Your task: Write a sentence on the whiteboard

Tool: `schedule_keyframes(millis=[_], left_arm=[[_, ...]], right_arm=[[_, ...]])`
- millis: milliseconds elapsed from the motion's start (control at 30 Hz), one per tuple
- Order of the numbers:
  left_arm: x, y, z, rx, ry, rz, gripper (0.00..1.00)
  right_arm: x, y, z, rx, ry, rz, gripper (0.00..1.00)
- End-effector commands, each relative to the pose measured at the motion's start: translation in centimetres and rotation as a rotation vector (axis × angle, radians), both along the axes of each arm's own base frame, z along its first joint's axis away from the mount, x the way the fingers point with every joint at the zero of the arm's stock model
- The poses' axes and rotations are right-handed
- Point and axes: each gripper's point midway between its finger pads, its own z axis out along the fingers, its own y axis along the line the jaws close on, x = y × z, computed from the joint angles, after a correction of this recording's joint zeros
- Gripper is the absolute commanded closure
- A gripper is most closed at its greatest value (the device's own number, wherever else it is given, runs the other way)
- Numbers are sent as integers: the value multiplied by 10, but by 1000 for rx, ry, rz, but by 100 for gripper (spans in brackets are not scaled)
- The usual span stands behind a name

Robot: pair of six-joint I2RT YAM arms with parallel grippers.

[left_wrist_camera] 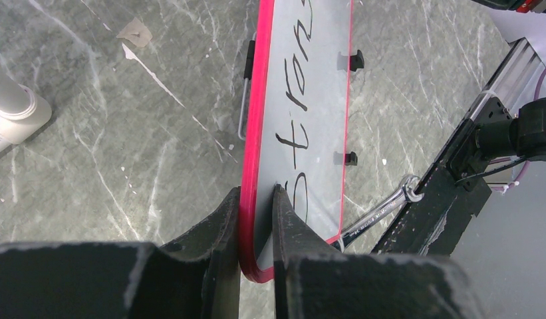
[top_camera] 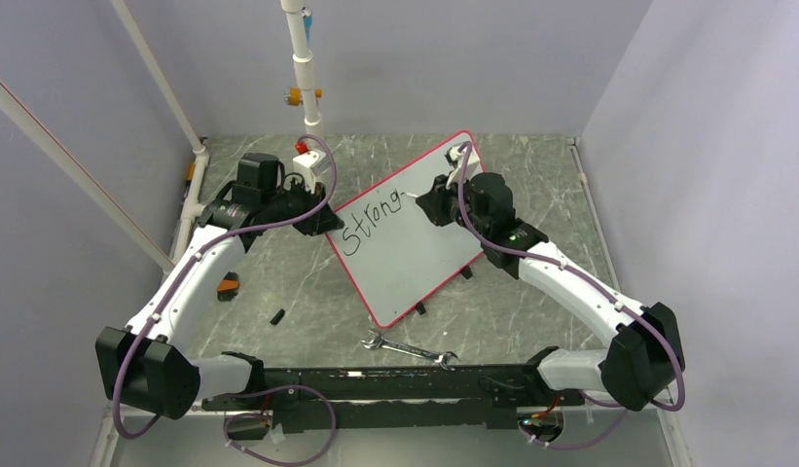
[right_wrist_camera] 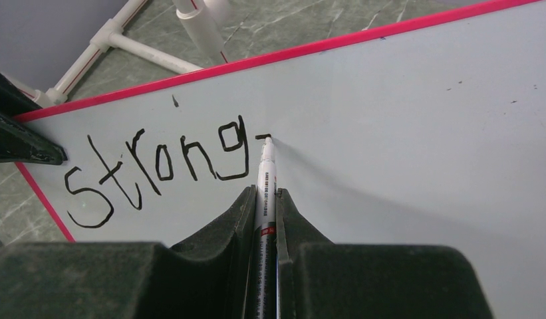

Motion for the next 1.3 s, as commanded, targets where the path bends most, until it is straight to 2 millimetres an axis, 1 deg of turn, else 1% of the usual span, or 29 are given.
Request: schedule_keyframes(millis=[0,333,500,867,1033,1267], left_arm=[[17,20,-1,128,-118,47,100],[17,20,0,125,-122,47,100],[17,20,0,127,-122,47,100],[17,20,1,125,-122,47,100],[17,20,1,126,-124,47,100],[17,20,0,126,-122,46,100]], right_arm=[[13,-2,27,25,-67,-35,100],[14,6,35,41,-72,-6,100],[12,8,33,43,-64,13,100],[4,10,19,53,-25,32,100],[-3,7,8,41,-5,34,100],[-8,0,-3,26,9,23,100]])
